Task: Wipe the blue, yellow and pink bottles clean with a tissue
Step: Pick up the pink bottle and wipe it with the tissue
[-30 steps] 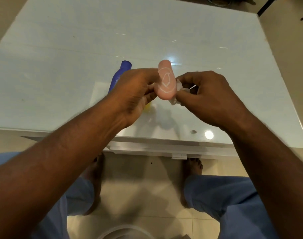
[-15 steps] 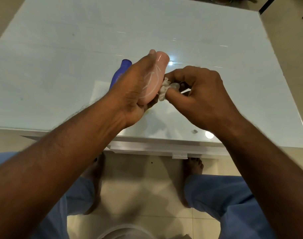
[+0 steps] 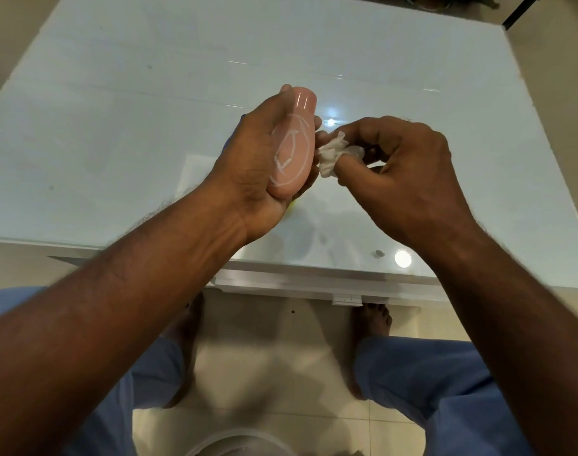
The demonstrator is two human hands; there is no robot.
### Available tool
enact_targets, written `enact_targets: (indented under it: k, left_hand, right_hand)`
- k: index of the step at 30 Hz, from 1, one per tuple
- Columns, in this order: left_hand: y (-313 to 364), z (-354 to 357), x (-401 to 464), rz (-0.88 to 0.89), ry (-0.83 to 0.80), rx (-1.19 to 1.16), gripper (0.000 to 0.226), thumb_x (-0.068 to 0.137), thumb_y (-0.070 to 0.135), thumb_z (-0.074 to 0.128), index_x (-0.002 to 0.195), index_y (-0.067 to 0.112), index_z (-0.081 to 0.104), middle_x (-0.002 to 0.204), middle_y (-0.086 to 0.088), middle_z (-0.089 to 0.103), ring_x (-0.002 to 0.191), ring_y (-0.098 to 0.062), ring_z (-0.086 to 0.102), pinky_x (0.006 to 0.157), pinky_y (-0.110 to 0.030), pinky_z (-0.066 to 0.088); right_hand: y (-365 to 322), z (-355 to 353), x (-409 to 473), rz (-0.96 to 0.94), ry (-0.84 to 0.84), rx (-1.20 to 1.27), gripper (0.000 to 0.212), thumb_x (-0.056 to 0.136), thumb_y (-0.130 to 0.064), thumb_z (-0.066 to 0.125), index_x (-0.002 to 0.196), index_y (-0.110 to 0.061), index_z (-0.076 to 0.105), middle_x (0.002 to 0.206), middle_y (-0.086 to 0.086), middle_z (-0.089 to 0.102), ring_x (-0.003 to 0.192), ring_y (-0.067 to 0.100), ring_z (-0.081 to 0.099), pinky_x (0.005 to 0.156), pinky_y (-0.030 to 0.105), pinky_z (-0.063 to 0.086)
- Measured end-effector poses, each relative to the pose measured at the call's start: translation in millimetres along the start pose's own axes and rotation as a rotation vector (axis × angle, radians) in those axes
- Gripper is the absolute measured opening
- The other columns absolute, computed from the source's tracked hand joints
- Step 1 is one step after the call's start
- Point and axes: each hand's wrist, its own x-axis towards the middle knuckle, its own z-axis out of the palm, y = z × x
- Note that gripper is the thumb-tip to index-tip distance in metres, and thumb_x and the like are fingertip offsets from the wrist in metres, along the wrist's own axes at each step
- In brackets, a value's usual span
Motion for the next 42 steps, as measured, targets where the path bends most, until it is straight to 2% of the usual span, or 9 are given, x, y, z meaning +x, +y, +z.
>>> enact_targets:
  k: [9, 14, 16, 22, 29, 36, 38, 40, 42]
  left_hand:
    - [2.1, 0.6, -1.2, -0.051, 0.006, -0.052, 0.056, 0.104, 0.056, 0.045, 0.119, 0.009, 0.071, 0.098, -0.010, 0.077, 0.090, -0.023, 0.073, 0.098, -0.037, 0.057]
    - [2.6, 1.4, -1.4, -0.051, 0.029, -0.059, 0.049, 0.106, 0.048, 0.043, 0.118, 0.009, 0.070, 0.090, -0.009, 0.077, 0.083, -0.021, 0.072, 0.082, -0.032, 0.061]
    - [2.5, 2.7, -3.3, -0.052, 0.021, -0.054, 0.047, 0.105, 0.046, 0.046, 0.124, 0.008, 0.068, 0.088, -0.011, 0.078, 0.083, -0.023, 0.074, 0.086, -0.035, 0.061]
    - [-0.2, 1.9, -4.9, -0.075, -0.045, -0.010, 0.051, 0.098, 0.043, 0.058, 0.131, 0.004, 0.066, 0.125, -0.022, 0.074, 0.119, -0.035, 0.071, 0.101, -0.045, 0.057]
    - [-5.5, 1.5, -5.1, -0.052, -0.100, 0.024, 0.051, 0.099, 0.042, 0.053, 0.135, 0.008, 0.067, 0.115, -0.013, 0.075, 0.093, -0.023, 0.074, 0.098, -0.042, 0.058]
    - [-12.0, -0.6, 4.2, -0.009, -0.062, -0.023, 0.054, 0.106, 0.043, 0.044, 0.146, 0.009, 0.054, 0.137, -0.019, 0.067, 0.123, -0.034, 0.067, 0.099, -0.048, 0.058]
    - [-9.5, -2.9, 5.3, -0.019, -0.063, -0.064, 0.053, 0.107, 0.043, 0.042, 0.140, 0.003, 0.056, 0.124, -0.020, 0.070, 0.115, -0.034, 0.069, 0.097, -0.045, 0.059]
    - [-6.1, -4.3, 4.9, -0.010, -0.057, -0.084, 0.044, 0.108, 0.041, 0.044, 0.111, 0.001, 0.062, 0.090, -0.014, 0.069, 0.085, -0.028, 0.071, 0.085, -0.039, 0.059]
    - [-4.9, -6.0, 4.2, -0.007, -0.054, -0.062, 0.043, 0.107, 0.041, 0.046, 0.089, 0.006, 0.065, 0.071, -0.007, 0.066, 0.068, -0.024, 0.068, 0.078, -0.038, 0.057]
  right_hand:
    - [-0.1, 0.4, 1.4, -0.019, 0.027, -0.003, 0.020, 0.095, -0.017, 0.068, 0.105, -0.019, 0.084, 0.100, -0.005, 0.082, 0.089, 0.012, 0.076, 0.084, 0.039, 0.068]
    - [-1.8, 0.3, 2.7, -0.031, 0.100, 0.048, 0.020, 0.098, -0.015, 0.065, 0.107, -0.015, 0.082, 0.100, -0.005, 0.081, 0.089, 0.009, 0.077, 0.081, 0.029, 0.068]
    - [-2.9, -0.1, 3.4, -0.039, 0.137, 0.079, 0.021, 0.098, -0.012, 0.063, 0.109, -0.013, 0.081, 0.102, -0.004, 0.081, 0.090, 0.009, 0.078, 0.081, 0.024, 0.068]
    - [-5.1, -1.6, 3.3, -0.105, 0.219, 0.108, 0.018, 0.100, -0.008, 0.065, 0.115, -0.009, 0.075, 0.109, 0.000, 0.077, 0.097, 0.011, 0.076, 0.081, 0.017, 0.064]
    - [-0.8, 1.7, 2.3, -0.182, 0.187, 0.113, 0.017, 0.101, -0.013, 0.069, 0.116, -0.007, 0.075, 0.110, 0.004, 0.078, 0.102, 0.012, 0.077, 0.087, 0.025, 0.067]
    - [-4.4, 7.6, -4.6, -0.197, 0.099, 0.177, 0.018, 0.097, -0.016, 0.081, 0.112, -0.006, 0.077, 0.106, 0.003, 0.077, 0.096, 0.012, 0.077, 0.082, 0.020, 0.065]
    - [-5.9, 12.0, -8.5, -0.214, 0.049, 0.194, 0.015, 0.094, -0.012, 0.083, 0.108, -0.006, 0.079, 0.103, 0.004, 0.078, 0.092, 0.014, 0.077, 0.079, 0.024, 0.066]
    - [-8.3, 15.6, -11.9, -0.249, -0.025, 0.208, 0.011, 0.092, -0.009, 0.082, 0.103, -0.006, 0.080, 0.100, 0.007, 0.078, 0.090, 0.018, 0.076, 0.077, 0.031, 0.067]
    - [-10.9, 16.4, -14.1, -0.290, -0.132, 0.212, 0.010, 0.089, -0.007, 0.080, 0.099, -0.008, 0.081, 0.096, 0.008, 0.077, 0.088, 0.021, 0.075, 0.075, 0.032, 0.066]
